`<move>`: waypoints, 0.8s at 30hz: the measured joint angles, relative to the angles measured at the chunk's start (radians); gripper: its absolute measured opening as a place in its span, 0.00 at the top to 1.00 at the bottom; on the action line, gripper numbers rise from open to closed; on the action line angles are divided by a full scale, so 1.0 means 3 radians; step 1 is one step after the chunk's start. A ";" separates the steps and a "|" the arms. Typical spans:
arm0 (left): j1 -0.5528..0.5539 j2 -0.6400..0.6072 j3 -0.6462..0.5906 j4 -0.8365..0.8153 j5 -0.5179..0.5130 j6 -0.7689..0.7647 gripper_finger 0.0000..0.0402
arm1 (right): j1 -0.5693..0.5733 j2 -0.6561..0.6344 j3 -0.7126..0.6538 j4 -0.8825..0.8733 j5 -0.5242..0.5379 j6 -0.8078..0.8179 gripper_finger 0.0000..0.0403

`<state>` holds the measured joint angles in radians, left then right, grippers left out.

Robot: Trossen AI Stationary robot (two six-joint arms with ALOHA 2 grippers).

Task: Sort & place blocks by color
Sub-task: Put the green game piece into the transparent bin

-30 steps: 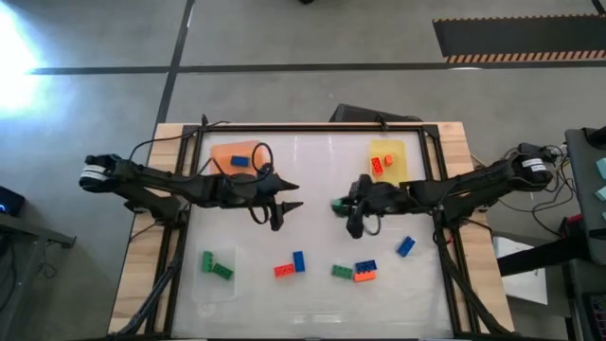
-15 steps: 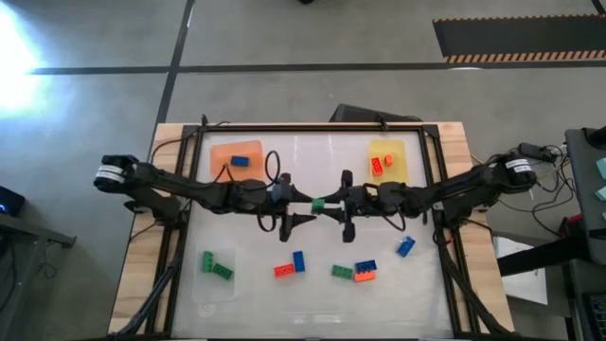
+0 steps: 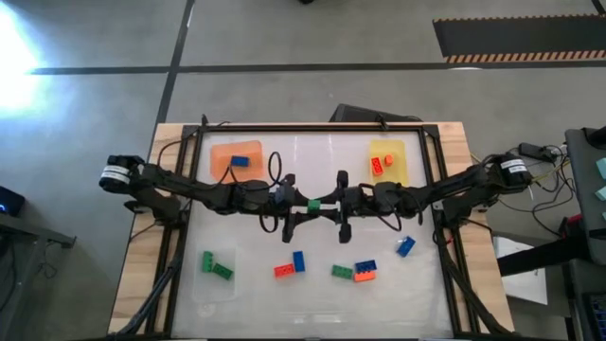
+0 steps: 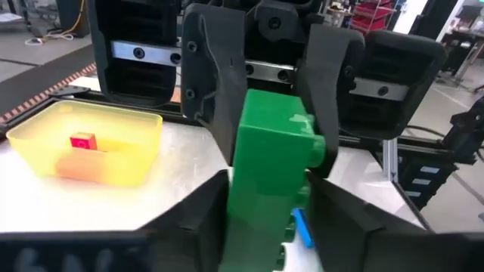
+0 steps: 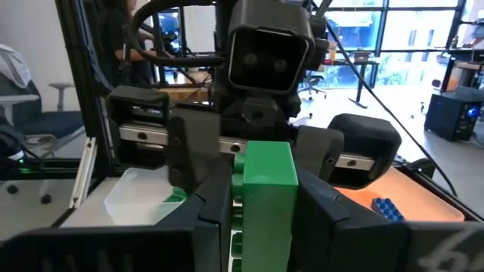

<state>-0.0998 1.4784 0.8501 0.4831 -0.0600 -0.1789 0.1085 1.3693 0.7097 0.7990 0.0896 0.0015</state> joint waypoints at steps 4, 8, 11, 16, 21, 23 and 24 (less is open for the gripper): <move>-0.0001 -0.0003 -0.0007 -0.0004 0.0021 0.0067 0.80 | 0.0002 0.0000 0.0000 0.0000 -0.0040 0.0021 0.80; -0.0001 -0.0005 -0.0014 -0.0008 0.0021 0.0013 0.80 | -0.0005 0.0000 0.0000 -0.0008 -0.0097 -0.0006 0.67; -0.0005 -0.0005 -0.0015 -0.0091 0.0020 -0.0049 0.80 | -0.0006 -0.0033 0.0000 -0.0024 -0.0104 -0.0026 0.47; -0.0005 -0.0041 0.0052 -0.0719 0.0006 -0.0528 0.80 | -0.0033 -0.0226 0.0001 -0.0245 -0.0009 -0.0060 0.27; -0.0080 -0.0148 0.0374 -0.2558 -0.0002 -0.1237 0.80 | -0.0036 -0.0472 0.0001 -0.0613 0.0162 -0.0131 0.21; -0.0166 -0.0168 0.0563 -0.3423 -0.0002 -0.1513 0.80 | -0.0036 -0.0541 0.0001 -0.0729 0.0165 -0.0143 0.21; -0.0221 -0.0175 0.0661 -0.3841 0.0000 -0.1640 0.80 | -0.0036 -0.0556 0.0000 -0.0750 0.0166 -0.0151 0.22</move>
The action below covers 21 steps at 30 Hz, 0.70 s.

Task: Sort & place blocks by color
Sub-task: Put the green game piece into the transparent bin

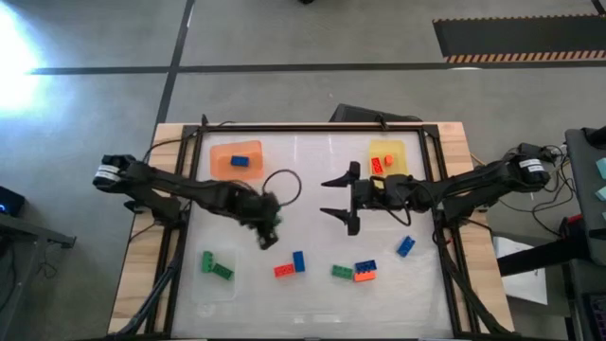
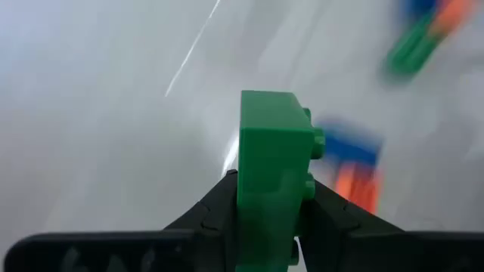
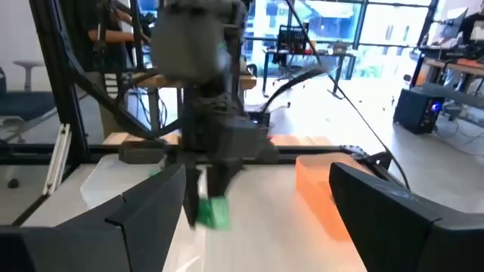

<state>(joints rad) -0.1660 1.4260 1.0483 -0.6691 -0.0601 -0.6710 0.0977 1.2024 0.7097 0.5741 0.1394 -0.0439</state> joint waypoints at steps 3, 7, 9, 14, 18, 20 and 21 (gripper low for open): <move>-0.0184 -0.0001 0.0315 -0.1026 0.0047 -0.0318 0.80 | -0.0001 -0.0025 0.0000 -0.0024 0.0001 -0.0030 0.24; -0.0429 -0.0007 0.0614 -0.1858 0.0251 -0.0477 0.80 | -0.0001 -0.0026 0.0000 -0.0085 0.0003 -0.0077 0.27; -0.0544 -0.0007 0.0689 -0.2126 0.0432 -0.0440 0.80 | -0.0001 -0.0024 0.0000 -0.0086 0.0003 -0.0077 0.27; -0.0822 -0.0021 0.0645 -0.2329 0.0791 0.0111 0.80 | -0.0001 -0.0011 -0.0001 -0.0135 0.0003 -0.0073 0.27; -0.0977 -0.0030 0.0481 -0.2332 0.0809 0.0367 0.80 | -0.0001 -0.0012 -0.0001 -0.0156 0.0003 -0.0062 0.27; -0.1009 -0.0027 0.0358 -0.2323 0.0806 0.0385 0.80 | -0.0001 -0.0011 -0.0002 -0.0156 0.0003 -0.0062 0.27; -0.1025 -0.0022 0.0295 -0.2305 0.0802 0.0409 0.80 | -0.0001 -0.0012 -0.0003 -0.0155 0.0002 -0.0062 0.27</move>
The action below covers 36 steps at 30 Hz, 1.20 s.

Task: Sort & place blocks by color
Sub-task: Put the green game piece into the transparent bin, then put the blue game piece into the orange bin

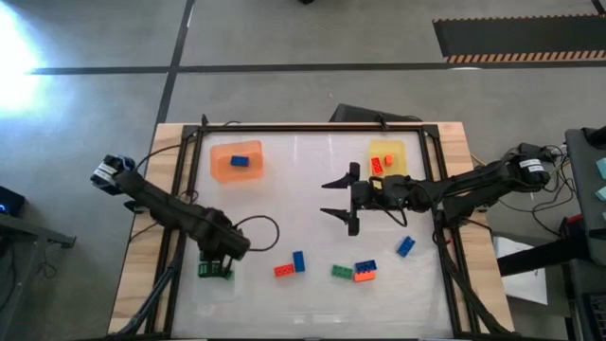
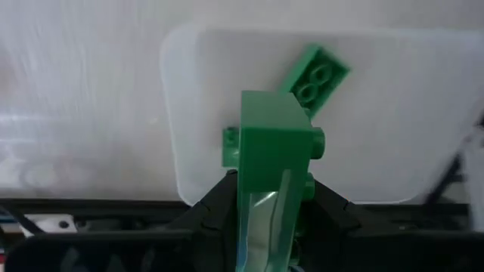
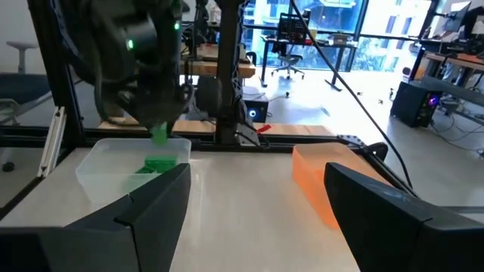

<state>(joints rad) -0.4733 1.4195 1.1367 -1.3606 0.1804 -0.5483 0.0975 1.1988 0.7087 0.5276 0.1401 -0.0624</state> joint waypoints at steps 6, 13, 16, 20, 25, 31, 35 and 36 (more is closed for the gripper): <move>-0.0040 0.0007 -0.0445 0.0571 -0.0033 0.0017 0.80 | 0.0000 0.0000 -0.0004 -0.0007 0.0000 -0.0003 0.27; -0.0040 0.0009 -0.0791 0.0907 -0.0194 0.0015 0.80 | 0.0000 0.0001 -0.0006 -0.0019 -0.0001 0.0000 0.27; -0.0040 0.0009 -0.0864 0.0955 -0.0194 -0.0053 0.80 | 0.0000 0.0000 -0.0007 -0.0019 0.0000 0.0006 0.27; -0.0039 0.0009 -0.0902 0.0947 -0.0194 -0.0068 0.68 | 0.0000 0.0001 -0.0007 -0.0017 0.0000 0.0036 0.27; -0.0039 0.0009 -0.0903 0.0933 -0.0199 -0.0068 0.55 | 0.0001 0.0001 -0.0007 -0.0016 0.0000 0.0038 0.27; -0.0038 0.0009 -0.0789 0.0905 -0.0199 -0.0070 0.53 | 0.0001 0.0001 -0.0006 -0.0019 -0.0001 0.0088 0.27; -0.0036 0.0009 -0.0554 0.0899 -0.0203 -0.0070 0.53 | 0.0001 0.0001 0.0002 -0.0110 -0.0002 0.0157 0.27; -0.0029 0.0009 -0.0485 0.0900 -0.0212 -0.0069 0.53 | 0.0001 0.0001 0.0002 -0.0137 -0.0002 0.0171 0.27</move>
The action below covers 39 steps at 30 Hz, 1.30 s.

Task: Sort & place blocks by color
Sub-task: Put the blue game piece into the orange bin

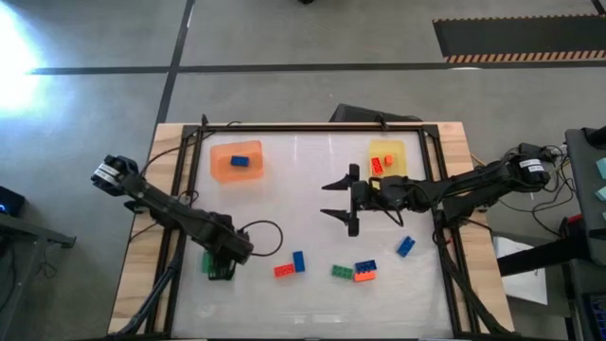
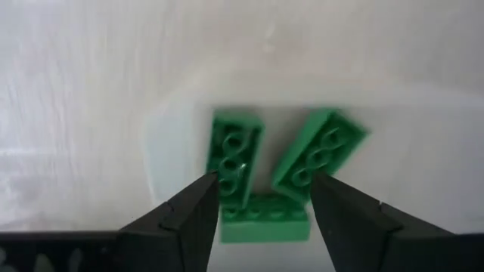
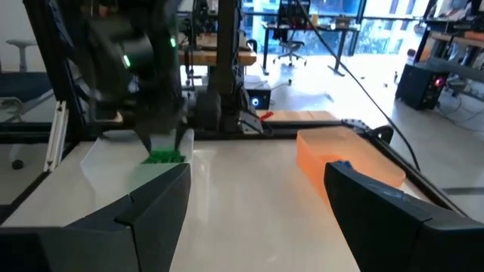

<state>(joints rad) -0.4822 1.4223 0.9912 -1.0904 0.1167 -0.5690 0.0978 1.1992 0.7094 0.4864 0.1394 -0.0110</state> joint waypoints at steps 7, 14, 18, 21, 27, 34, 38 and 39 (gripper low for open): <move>0.0047 0.0000 0.0516 0.0031 -0.0514 0.0090 0.52 | 0.0001 -0.0001 0.0001 -0.0035 -0.0033 0.0236 0.27; 0.0048 0.0000 0.0740 0.0144 -0.1283 0.0565 0.52 | 0.0079 -0.0001 0.0228 -0.0778 -0.0229 0.0614 0.28; 0.0060 0.0000 0.0714 0.0326 -0.1461 0.0832 0.52 | 0.0165 -0.0001 0.0480 -0.1561 -0.0230 0.0843 0.31; 0.0069 0.0000 0.0675 0.0442 -0.1535 0.0971 0.52 | 0.0209 -0.0001 0.0706 -0.2309 -0.0232 0.1235 0.33; 0.0083 0.0000 0.0645 0.0532 -0.1661 0.1202 0.52 | 0.0245 0.0043 0.0962 -0.3903 -0.0220 0.2368 0.38; 0.0100 0.0000 0.0645 0.0554 -0.1724 0.1252 0.52 | 0.0359 0.0043 0.0852 -0.5624 -0.0574 0.3213 0.41; 0.0105 0.0000 0.0645 0.0554 -0.1727 0.1244 0.52 | 0.0405 0.0042 0.0695 -0.5946 -0.0753 0.3834 0.42; 0.0105 0.0000 0.0643 0.0554 -0.1728 0.1229 0.52 | 0.0448 0.0042 0.0673 -0.5919 -0.0749 0.3943 0.42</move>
<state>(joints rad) -0.4507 1.4223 1.1843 -0.9241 -0.4018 -0.2002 0.2323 1.2118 0.9112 -1.2892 -0.0854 1.1720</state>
